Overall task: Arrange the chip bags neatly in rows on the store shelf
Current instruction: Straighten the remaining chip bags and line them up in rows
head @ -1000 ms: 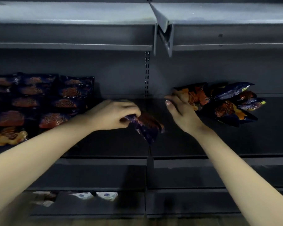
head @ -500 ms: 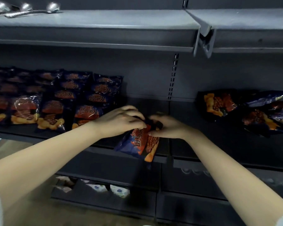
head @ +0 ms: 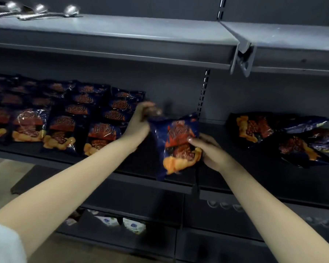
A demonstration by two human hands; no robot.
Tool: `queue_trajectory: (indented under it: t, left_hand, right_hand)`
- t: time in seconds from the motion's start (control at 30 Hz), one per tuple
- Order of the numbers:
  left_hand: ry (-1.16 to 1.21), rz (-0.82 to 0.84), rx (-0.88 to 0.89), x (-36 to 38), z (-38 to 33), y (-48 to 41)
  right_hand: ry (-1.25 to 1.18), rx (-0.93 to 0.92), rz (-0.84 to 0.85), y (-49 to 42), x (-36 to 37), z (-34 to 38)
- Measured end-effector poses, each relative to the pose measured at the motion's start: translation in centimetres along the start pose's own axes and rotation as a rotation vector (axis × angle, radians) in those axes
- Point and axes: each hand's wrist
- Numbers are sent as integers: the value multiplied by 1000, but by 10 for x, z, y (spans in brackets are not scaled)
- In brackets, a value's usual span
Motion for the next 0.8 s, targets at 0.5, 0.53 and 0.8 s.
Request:
queue_trajectory:
  t: [0.5,0.53,0.8]
  left_hand:
    - [-241,78,-124,-5,87,-17]
    - [-258,70,-126,-6,88,-19]
    - [-631,-188,195,-7,98,-40]
  right_hand:
    - [239,-48,-251,-6,2,-56]
    - [282,-33,-289,-8,4,-60]
    - [505,-50,-502,-65,20,-58]
Point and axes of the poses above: each hand's wrist, its own y-axis away from the middle knuckle, its own x-axis out of the palm, z = x × y, and after that the axes turned 11 degrees about -x, right-handed
